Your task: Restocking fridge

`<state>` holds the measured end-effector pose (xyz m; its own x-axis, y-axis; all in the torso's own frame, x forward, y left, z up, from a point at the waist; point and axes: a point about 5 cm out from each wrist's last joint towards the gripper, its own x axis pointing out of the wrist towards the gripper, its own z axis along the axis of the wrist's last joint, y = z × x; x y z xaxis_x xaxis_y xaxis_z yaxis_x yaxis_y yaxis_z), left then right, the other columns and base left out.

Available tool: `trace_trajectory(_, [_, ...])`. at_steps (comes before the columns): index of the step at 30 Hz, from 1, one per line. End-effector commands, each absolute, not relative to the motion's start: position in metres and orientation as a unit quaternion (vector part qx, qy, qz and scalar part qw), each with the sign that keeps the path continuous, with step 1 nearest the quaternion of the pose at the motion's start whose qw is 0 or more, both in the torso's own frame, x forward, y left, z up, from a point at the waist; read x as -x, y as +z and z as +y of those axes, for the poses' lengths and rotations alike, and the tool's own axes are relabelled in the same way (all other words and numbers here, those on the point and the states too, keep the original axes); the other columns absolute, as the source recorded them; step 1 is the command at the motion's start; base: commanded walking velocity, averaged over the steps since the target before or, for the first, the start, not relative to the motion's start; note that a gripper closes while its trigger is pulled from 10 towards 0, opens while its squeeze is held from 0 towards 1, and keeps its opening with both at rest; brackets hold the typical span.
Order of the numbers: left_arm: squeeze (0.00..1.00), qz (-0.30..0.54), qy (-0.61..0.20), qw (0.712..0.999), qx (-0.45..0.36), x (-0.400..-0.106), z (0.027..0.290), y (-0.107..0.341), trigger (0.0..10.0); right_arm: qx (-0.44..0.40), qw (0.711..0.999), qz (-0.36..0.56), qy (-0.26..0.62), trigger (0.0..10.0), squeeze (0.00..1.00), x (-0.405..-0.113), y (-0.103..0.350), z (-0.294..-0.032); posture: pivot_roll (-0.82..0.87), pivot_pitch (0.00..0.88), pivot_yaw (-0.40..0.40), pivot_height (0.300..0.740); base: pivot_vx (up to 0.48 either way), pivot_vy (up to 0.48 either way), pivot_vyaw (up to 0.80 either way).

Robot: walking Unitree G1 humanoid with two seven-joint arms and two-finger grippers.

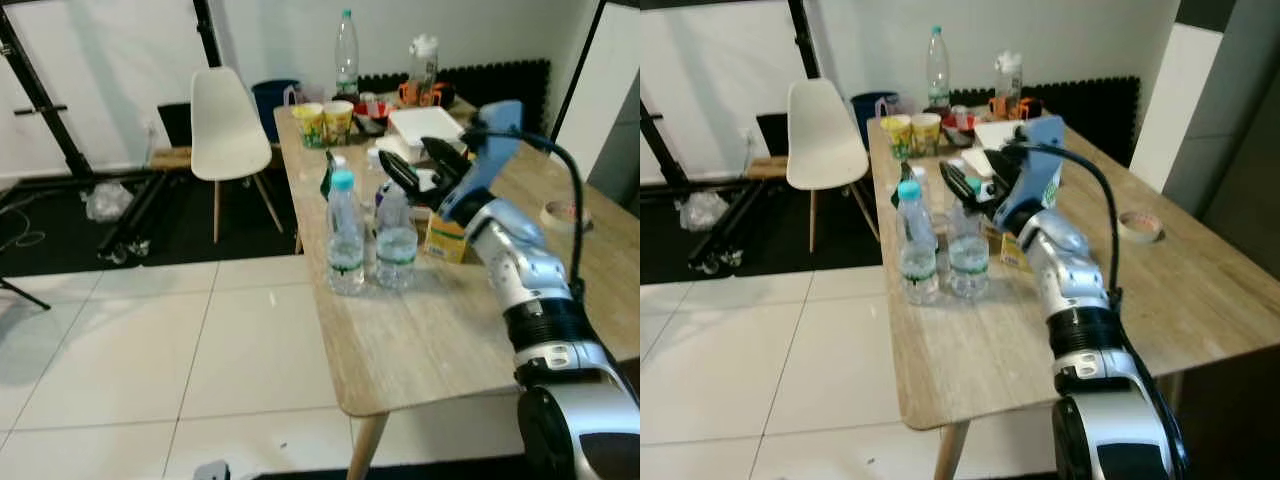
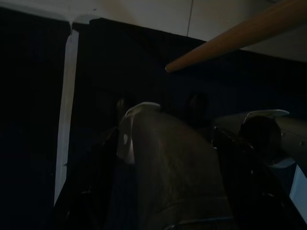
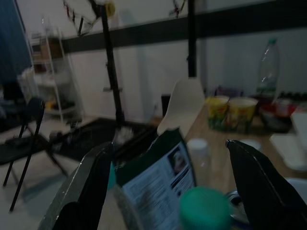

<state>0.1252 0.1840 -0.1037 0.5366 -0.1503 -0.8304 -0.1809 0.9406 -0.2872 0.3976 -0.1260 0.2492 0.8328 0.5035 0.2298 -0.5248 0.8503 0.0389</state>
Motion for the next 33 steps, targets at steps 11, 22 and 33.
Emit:
trace_trajectory(11, [0.0,0.494,0.013,0.85,0.181,-0.108,0.179,-0.109,10.0,-0.012,0.973,-0.069,0.218,10.0,0.0,-0.411,0.248,-0.126,-0.05,0.0,0.002,0.74,0.0,0.0,0.0])
trace_trajectory(22, [0.0,0.491,0.01,0.853,0.179,-0.113,0.18,-0.107,10.0,-0.013,0.979,-0.055,0.196,10.0,0.0,-0.413,0.239,-0.138,-0.06,0.0,0.011,0.74,0.0,0.0,0.0])
trace_trajectory(33, [0.0,0.49,0.01,0.853,0.179,-0.115,0.179,-0.107,10.0,-0.01,0.979,-0.035,0.201,10.0,0.0,-0.414,0.232,-0.136,-0.06,0.0,0.014,0.74,0.0,0.0,0.0])
